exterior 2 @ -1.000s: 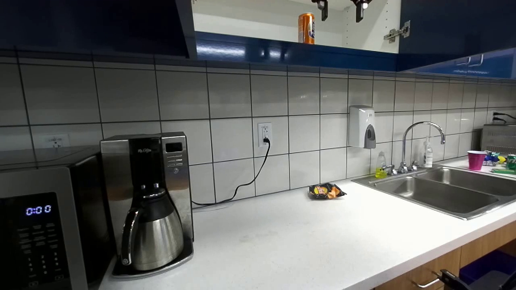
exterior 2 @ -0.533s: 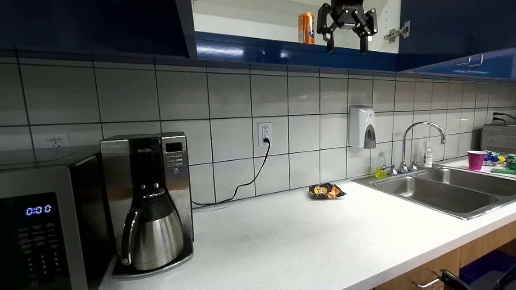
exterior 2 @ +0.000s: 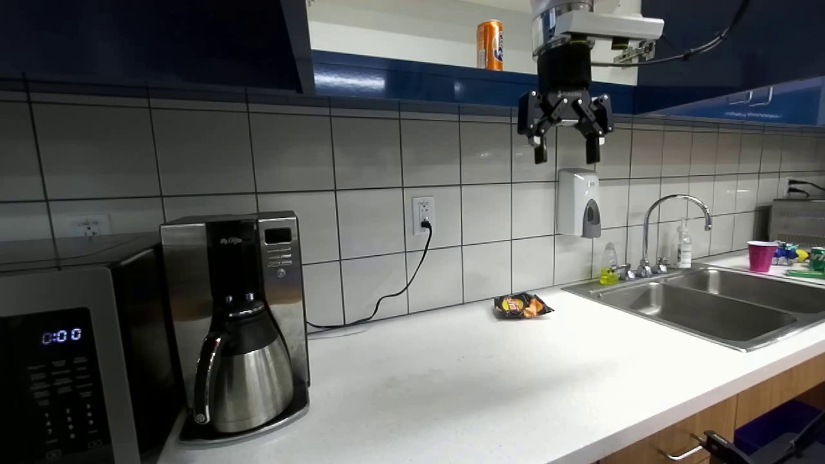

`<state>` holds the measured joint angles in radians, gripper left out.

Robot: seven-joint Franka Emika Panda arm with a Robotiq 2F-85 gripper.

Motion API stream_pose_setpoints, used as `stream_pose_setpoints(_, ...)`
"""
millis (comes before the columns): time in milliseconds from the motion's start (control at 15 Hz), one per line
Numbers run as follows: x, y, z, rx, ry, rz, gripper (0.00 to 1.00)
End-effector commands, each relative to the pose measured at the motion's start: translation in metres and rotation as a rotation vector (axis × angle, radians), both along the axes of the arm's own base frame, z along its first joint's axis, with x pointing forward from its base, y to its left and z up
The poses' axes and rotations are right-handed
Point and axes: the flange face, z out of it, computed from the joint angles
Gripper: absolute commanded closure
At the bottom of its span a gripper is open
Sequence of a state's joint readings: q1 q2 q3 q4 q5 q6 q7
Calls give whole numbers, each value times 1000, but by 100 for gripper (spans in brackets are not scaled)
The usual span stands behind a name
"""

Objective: Put the can in the top cabinet

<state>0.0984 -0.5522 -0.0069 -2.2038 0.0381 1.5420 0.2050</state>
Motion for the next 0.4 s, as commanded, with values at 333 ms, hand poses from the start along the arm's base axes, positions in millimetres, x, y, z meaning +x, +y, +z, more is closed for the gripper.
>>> stream_pose_setpoints(333, -3, -1, -17, 1, 8, -3, 0)
